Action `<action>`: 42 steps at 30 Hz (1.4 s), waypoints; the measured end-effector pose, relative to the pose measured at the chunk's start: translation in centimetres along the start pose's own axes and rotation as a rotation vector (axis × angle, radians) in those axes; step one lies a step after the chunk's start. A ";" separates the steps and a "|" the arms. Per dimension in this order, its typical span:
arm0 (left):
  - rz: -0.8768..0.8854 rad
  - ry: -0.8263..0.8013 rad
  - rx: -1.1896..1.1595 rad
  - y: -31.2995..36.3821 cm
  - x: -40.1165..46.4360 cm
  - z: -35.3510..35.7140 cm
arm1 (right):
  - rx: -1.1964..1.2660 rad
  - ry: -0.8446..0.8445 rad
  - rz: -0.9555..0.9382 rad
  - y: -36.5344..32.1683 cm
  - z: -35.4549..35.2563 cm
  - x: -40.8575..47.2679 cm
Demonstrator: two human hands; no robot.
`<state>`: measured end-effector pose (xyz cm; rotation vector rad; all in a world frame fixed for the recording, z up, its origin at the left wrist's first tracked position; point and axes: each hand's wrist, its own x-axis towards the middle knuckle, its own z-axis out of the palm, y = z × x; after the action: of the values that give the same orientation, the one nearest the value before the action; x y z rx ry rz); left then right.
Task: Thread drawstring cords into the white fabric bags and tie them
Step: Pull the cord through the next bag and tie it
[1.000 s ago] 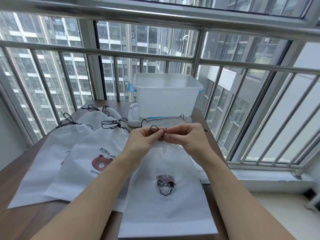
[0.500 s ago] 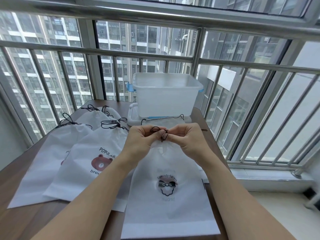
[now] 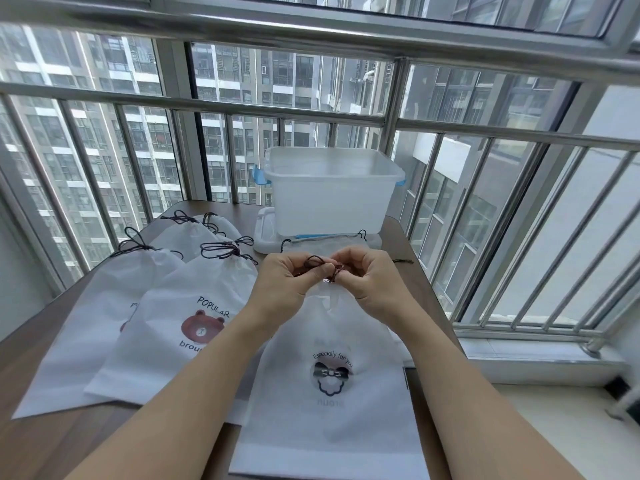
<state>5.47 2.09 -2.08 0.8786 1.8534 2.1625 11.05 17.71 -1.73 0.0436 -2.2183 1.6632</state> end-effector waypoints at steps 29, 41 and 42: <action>0.009 -0.031 -0.081 0.5 -0.1 0.4 | 0.877 -0.105 0.492 -0.4 -1.7 0.0; 0.062 -0.110 -0.081 0.2 -0.1 0.1 | 0.661 -0.265 0.521 0.3 -2.2 0.3; 0.070 -0.133 -0.084 0.2 -0.1 0.1 | 0.586 -0.251 0.501 0.2 -2.1 0.3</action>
<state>5.71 2.11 -1.92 1.0566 1.6810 2.1473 11.32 19.78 -1.31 -0.1757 -1.9183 2.6715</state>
